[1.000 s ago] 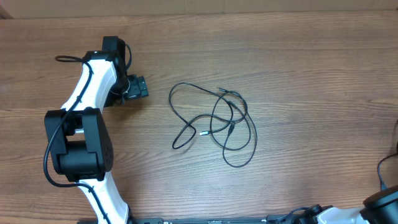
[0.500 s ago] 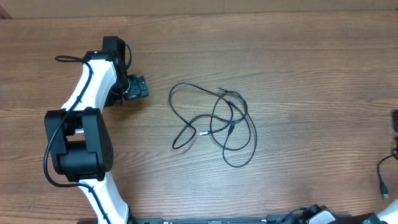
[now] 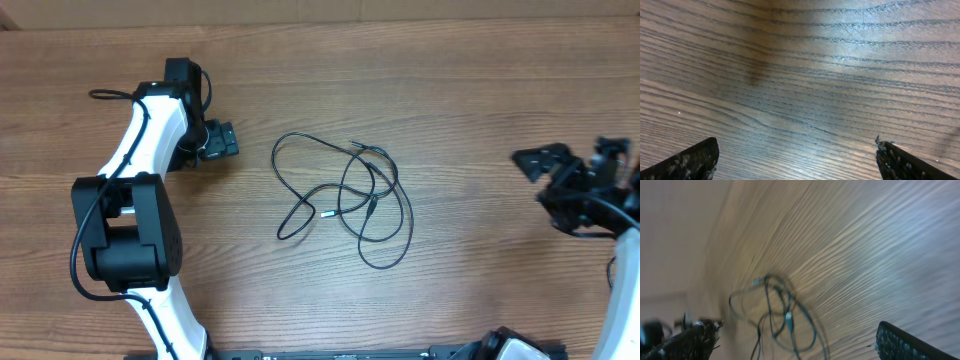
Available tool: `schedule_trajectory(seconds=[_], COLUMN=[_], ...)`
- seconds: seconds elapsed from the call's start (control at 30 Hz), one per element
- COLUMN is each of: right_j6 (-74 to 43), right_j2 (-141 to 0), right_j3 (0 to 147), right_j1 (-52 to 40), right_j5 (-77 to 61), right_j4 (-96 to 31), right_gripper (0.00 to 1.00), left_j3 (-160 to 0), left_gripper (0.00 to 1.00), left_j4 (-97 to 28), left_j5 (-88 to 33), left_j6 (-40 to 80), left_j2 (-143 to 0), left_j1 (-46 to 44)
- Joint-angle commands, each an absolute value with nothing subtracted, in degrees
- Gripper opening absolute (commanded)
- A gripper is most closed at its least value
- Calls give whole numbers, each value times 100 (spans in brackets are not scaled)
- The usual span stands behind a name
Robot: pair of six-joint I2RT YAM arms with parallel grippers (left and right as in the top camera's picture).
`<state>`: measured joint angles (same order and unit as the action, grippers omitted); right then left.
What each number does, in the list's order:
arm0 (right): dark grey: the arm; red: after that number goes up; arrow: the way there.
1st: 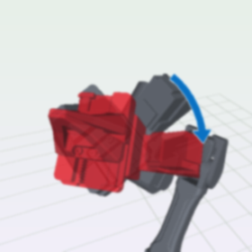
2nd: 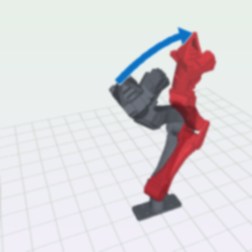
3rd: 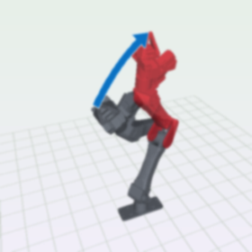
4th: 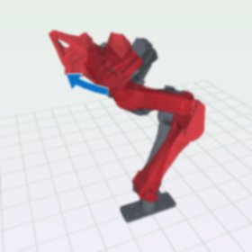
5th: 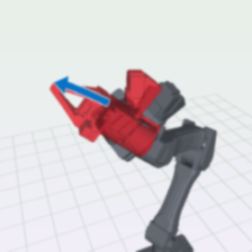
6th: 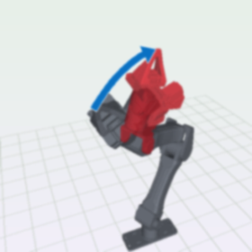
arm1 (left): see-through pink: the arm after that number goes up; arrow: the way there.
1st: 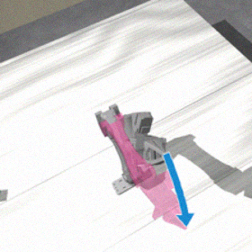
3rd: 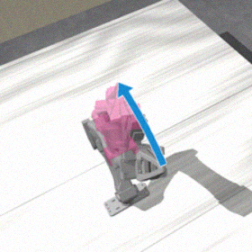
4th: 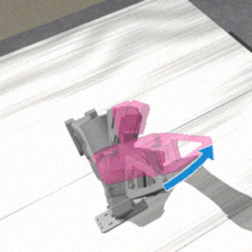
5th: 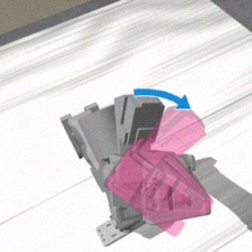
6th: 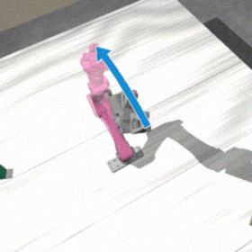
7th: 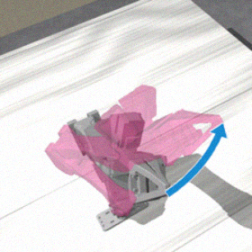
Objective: Untangle cables
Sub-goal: 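Reach the right gripper back into the remaining cable pile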
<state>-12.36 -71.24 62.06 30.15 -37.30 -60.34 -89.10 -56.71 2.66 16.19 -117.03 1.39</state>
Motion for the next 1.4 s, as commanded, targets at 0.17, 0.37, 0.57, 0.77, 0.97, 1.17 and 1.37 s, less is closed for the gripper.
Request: schedule_trajectory(seconds=[0.17, 0.37, 0.57, 0.77, 0.97, 1.17, 1.37], right_j6=[-1192, -1573, -2196, -2646, -3328, -3800, -4397], right_j2=[-7168, -7424, -7822, -8427, -9126, -9631, -9920], right_j3=[6305, 6300, 6300, 6300, 6300, 6300, 6300], right_j1=[1278, 333, -528, -1424, -2333, -3046, -3452], right_j5=[-3511, -3437, -3439, -3439, -3415, -3190, -2526], right_j4=[-6018, -5804, -5325, -4683, -4010, -3531, -3197], right_gripper=[100, 100, 100, 100, 100, 100, 92], left_j3=[-8897, -8897, -8897, -8897, -8897, -8897, -8897], left_gripper=[100, 100, 99, 99, 100, 100, 99], left_j4=[-5651, -5651, -5649, -5649, -5649, -5649, -5649], left_j5=[318, 318, 318, 318, 318, 318, 318], left_j6=[1678, 1678, 1678, 1678, 1678, 1678, 1678], left_j2=[-11723, -11723, -11723, -11723, -11723, -11723, -11723], left_j1=[148, 148, 148, 148, 148, 148, 145])
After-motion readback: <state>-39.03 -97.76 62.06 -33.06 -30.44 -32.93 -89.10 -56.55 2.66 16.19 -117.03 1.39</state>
